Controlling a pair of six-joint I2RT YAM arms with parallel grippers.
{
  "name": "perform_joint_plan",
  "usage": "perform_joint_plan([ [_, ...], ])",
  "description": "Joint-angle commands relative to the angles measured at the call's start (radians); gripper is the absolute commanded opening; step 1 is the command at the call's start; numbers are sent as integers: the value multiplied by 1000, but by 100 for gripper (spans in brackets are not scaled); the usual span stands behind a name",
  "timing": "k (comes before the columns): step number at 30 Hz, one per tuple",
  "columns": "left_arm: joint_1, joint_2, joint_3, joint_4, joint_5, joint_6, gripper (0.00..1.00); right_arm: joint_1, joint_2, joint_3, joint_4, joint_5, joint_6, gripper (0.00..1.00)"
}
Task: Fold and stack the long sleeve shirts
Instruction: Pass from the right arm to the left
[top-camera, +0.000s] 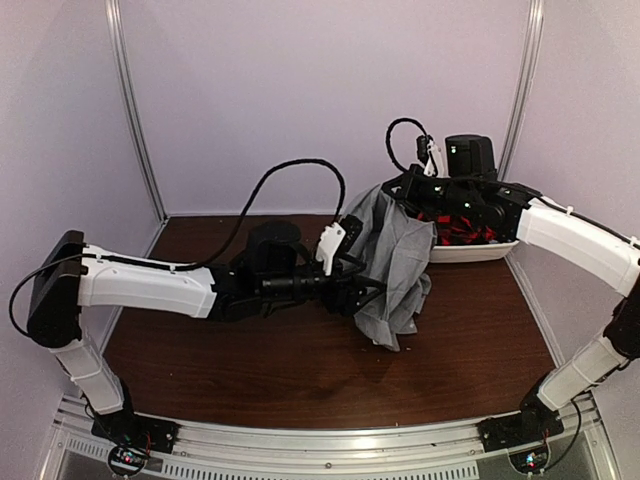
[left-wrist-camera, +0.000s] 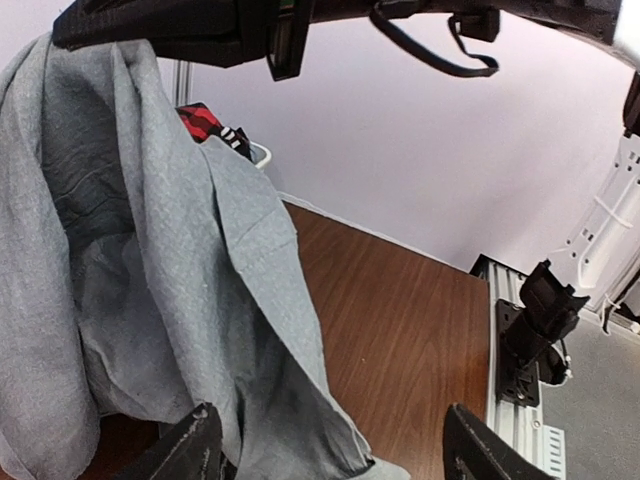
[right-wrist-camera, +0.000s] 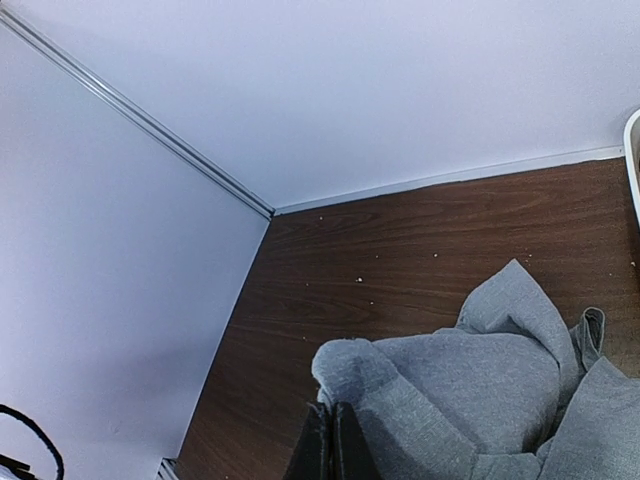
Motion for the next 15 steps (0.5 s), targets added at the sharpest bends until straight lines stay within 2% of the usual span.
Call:
perform_joint_plan([
  [1,-4,96,99,0,-92,33,77,-2,-7,-19,86,2,39,0],
  [7,-4,224,224,-22,-87,56,76,-1,-16,-42,99,-13,48,0],
  [9,-4,255,248,-14,-87,58,73,-1,-21,-47,99,-13,48,0],
  [13,-4,292,265,7,-73,61,54,-2,-32,-53,94,-5,43,0],
  [15,-4,293,257,23,-55,64,36,-2,-35,-54,85,5,36,0],
])
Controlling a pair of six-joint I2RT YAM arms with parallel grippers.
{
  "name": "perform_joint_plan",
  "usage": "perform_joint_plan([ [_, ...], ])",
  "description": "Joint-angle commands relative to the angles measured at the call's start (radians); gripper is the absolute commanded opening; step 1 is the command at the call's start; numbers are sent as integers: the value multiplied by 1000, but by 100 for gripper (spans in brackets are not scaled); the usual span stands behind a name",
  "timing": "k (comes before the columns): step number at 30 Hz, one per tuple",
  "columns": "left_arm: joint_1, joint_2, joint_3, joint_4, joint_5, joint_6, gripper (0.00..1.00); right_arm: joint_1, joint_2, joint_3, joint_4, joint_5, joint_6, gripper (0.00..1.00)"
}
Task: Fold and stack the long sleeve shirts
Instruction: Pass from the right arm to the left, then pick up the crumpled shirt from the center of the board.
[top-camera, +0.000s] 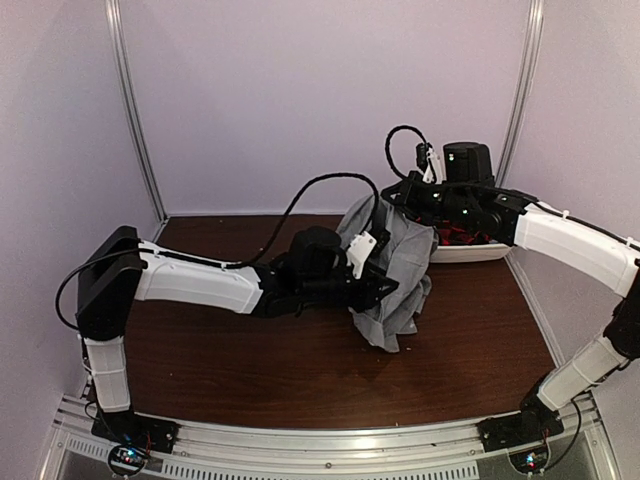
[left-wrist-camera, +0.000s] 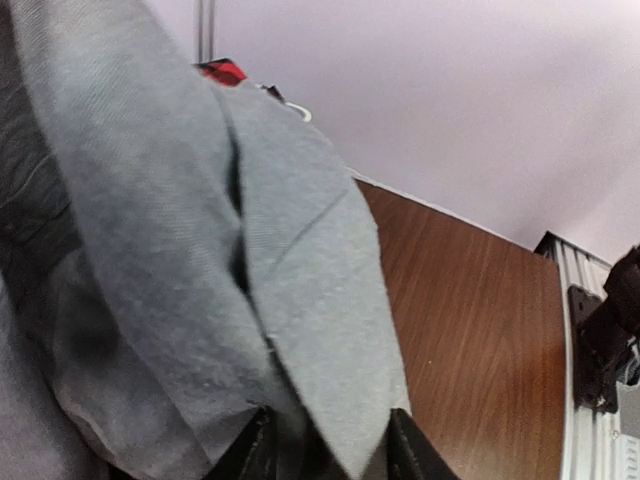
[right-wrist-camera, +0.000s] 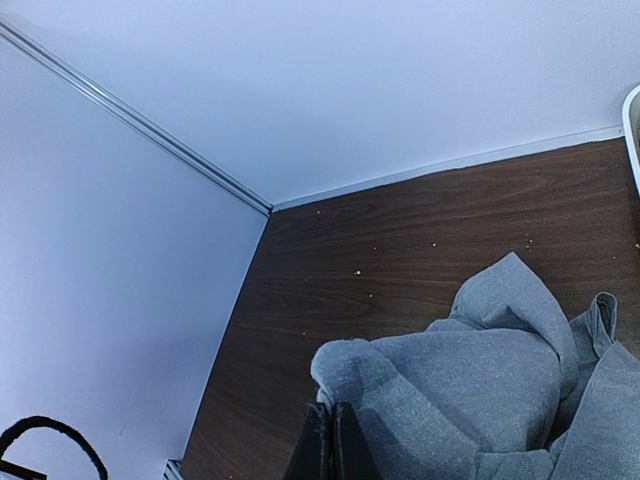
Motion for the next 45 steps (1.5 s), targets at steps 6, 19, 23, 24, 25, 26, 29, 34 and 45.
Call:
perform_joint_plan([
  [6,10,-66,-36,24,19,59,0,-15,-44,-24,8,41,-27,0],
  [19,190,-627,-211,-307,-72,252,0,-59,-121,-86,-73,192,-122,1],
  [23,250,-765,-267,-237,-60,288,0,-56,-160,-150,-59,213,-125,3],
  [24,257,-777,-276,-225,-67,300,0,-55,-167,-159,-61,218,-127,4],
  [25,261,-781,-280,-217,-75,306,0,-56,-174,-169,-63,221,-130,6],
  [26,266,-781,-278,-216,-83,307,0,-55,-181,-175,-68,227,-132,7],
  [29,274,-766,-246,-212,-88,297,0,-57,-202,-186,-81,238,-148,13],
  [34,275,-690,-105,-245,-97,227,0,-57,-189,-143,-134,254,-206,52],
  [45,286,-623,-73,-320,-108,167,0,-30,-230,-378,-5,-5,-341,84],
])
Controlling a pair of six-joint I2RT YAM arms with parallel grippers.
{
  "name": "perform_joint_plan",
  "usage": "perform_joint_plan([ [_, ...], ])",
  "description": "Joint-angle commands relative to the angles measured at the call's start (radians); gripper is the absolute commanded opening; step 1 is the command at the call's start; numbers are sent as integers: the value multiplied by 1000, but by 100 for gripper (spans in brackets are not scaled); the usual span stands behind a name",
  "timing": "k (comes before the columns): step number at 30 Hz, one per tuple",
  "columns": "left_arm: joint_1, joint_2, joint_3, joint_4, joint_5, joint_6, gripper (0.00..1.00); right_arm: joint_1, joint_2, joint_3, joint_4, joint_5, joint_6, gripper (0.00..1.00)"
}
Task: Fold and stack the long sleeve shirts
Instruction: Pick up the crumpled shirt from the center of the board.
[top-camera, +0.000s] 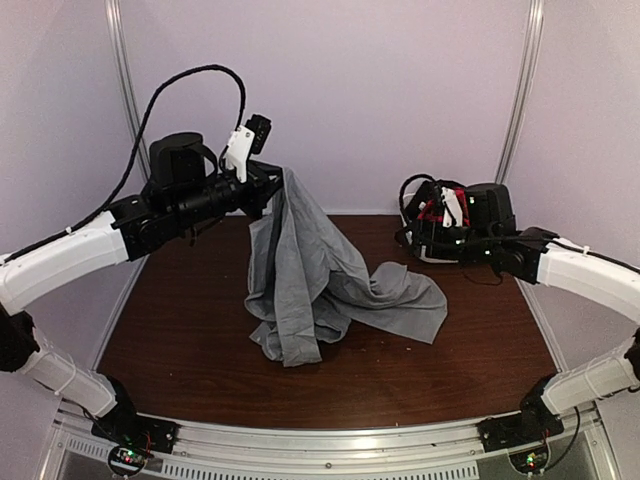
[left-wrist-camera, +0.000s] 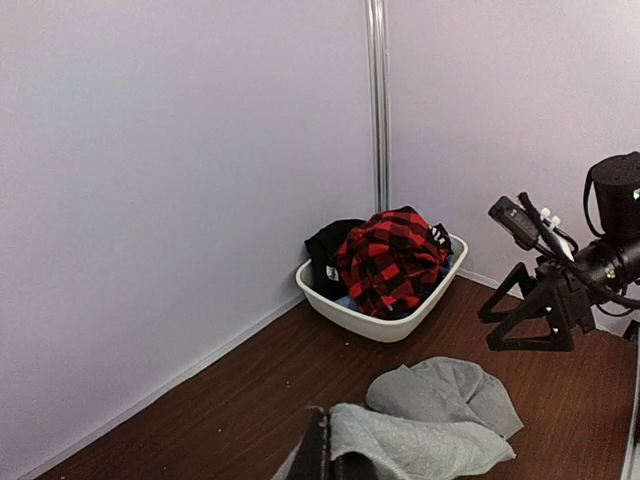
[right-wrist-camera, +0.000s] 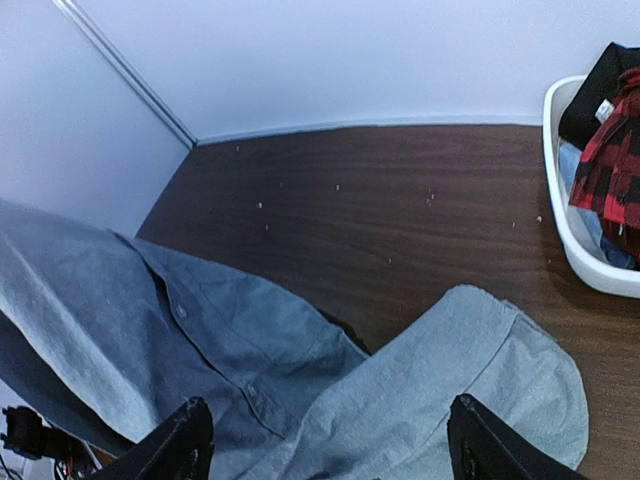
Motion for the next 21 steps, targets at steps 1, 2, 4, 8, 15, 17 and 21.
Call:
perform_joint_plan([
  [1,26,-51,-52,17,-24,-27,0,6,-21,-93,16,-12,-48,85],
  [2,40,-69,-72,12,-26,-24,0,5,-12,-105,1,22,-40,87],
  [4,75,-109,-116,1,-16,-15,0,0,24,-114,-39,85,-18,88],
  [8,115,-195,-209,-60,27,54,0,-43,124,-110,-53,155,17,87],
  [15,115,-304,-372,-135,100,104,0,-62,328,25,-6,143,7,82],
  [17,115,-319,-411,-137,114,85,0,-62,393,78,-6,136,5,81],
  [21,115,-326,-462,-120,135,39,0,-61,507,167,-13,147,-10,77],
])
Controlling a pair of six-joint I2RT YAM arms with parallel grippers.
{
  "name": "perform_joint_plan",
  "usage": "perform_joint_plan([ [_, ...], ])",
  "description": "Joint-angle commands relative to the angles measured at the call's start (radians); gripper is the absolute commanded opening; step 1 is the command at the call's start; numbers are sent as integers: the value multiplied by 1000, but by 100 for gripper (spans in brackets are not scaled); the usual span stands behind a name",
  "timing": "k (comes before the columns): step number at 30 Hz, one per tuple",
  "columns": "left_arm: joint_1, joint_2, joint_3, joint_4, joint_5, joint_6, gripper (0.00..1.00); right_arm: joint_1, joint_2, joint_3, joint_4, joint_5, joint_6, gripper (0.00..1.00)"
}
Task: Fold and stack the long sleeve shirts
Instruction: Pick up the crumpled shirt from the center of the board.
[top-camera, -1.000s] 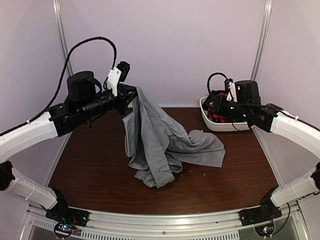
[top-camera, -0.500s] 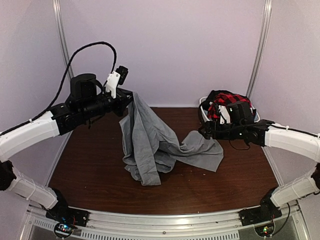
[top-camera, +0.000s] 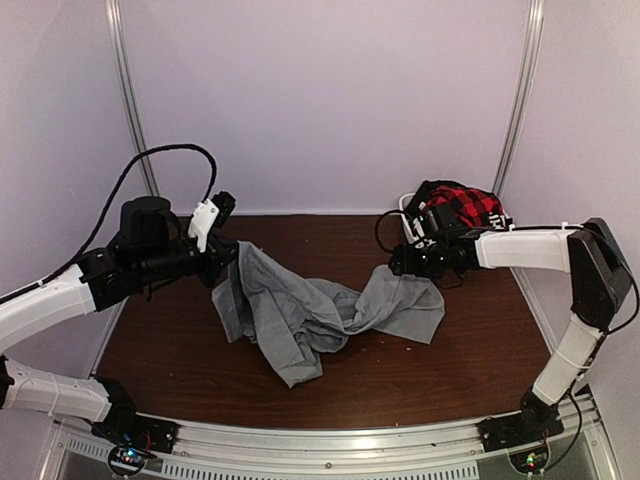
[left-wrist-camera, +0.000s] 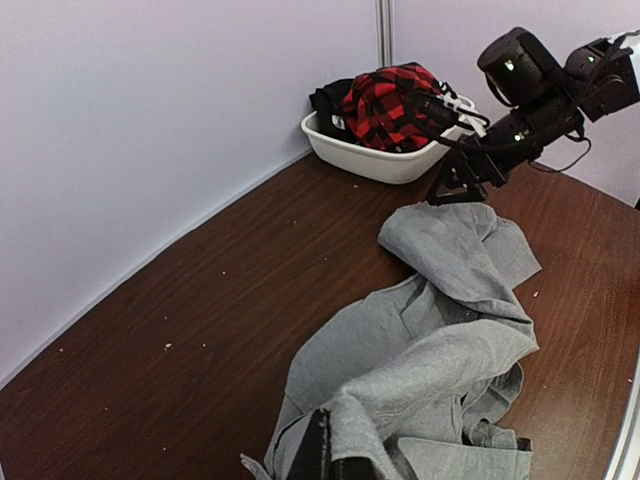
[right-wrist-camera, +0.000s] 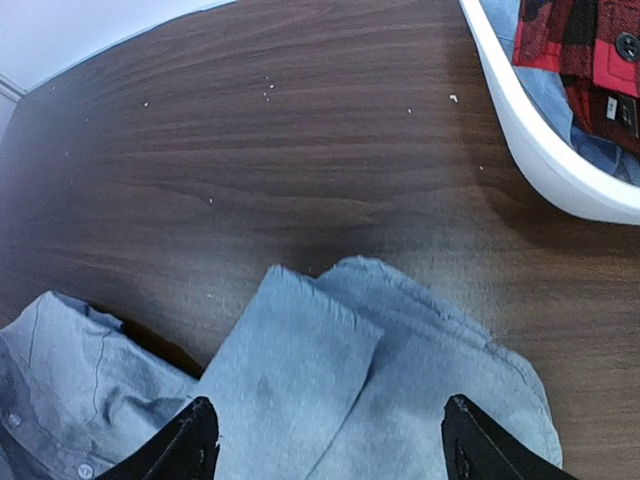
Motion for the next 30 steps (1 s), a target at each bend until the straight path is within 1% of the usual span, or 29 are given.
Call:
perform_joint_plan([
  [1,-1,-11,-40,28,47,-46,1,1,92,98,14,17,-21,76],
  [5,-1,1,-43,31,48,-49,1,-1,161,153,-6,25,-34,72],
  [9,-1,13,-43,40,51,-49,1,-9,193,168,-14,34,-48,66],
  [14,-1,28,-43,39,45,-48,1,-16,205,151,-9,8,-58,55],
  [21,-1,36,-41,40,18,-43,1,-18,207,131,13,-49,-62,36],
  [24,-1,32,-40,39,4,-43,1,-21,210,130,13,-57,-61,33],
  [30,-1,17,-42,39,-16,-42,1,-38,216,126,14,-57,-61,31],
])
